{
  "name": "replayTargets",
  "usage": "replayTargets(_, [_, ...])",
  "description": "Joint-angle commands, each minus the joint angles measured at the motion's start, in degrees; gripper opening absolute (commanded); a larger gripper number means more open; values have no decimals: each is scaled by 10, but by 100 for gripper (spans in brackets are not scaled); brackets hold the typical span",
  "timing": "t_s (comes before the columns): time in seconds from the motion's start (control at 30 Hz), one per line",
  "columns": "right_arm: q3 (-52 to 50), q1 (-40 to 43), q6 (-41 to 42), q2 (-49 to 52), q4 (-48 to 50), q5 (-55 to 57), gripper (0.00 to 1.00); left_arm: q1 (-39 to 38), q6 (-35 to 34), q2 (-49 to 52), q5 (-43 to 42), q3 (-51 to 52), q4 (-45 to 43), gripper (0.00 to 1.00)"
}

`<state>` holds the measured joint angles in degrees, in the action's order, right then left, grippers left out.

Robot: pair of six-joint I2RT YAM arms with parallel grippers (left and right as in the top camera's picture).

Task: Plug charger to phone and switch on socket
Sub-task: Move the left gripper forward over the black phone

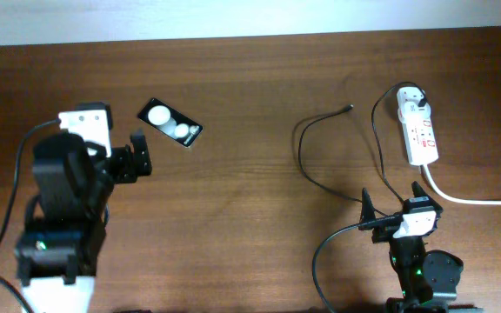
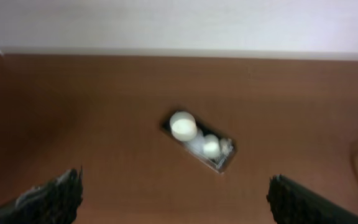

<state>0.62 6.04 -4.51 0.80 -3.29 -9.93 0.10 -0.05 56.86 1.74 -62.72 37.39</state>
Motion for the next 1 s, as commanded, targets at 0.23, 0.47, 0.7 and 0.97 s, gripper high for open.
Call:
replayTargets(0.23, [-3,5,3,-4,-3,5,99,2,-4,55,-154,-82,125,99])
replayTargets(0.47, [-3,5,3,-5,-3,5,99,2,-4,56,-190,-82,132,99])
replayTargets(0.7, [-3,5,3,-6,-3,5,99,2,-131,90,-156,-82,126,99])
replayTargets(0.97, [-3,5,3,-6,-2,5,99,1,-227,201,-132,-114,106,99])
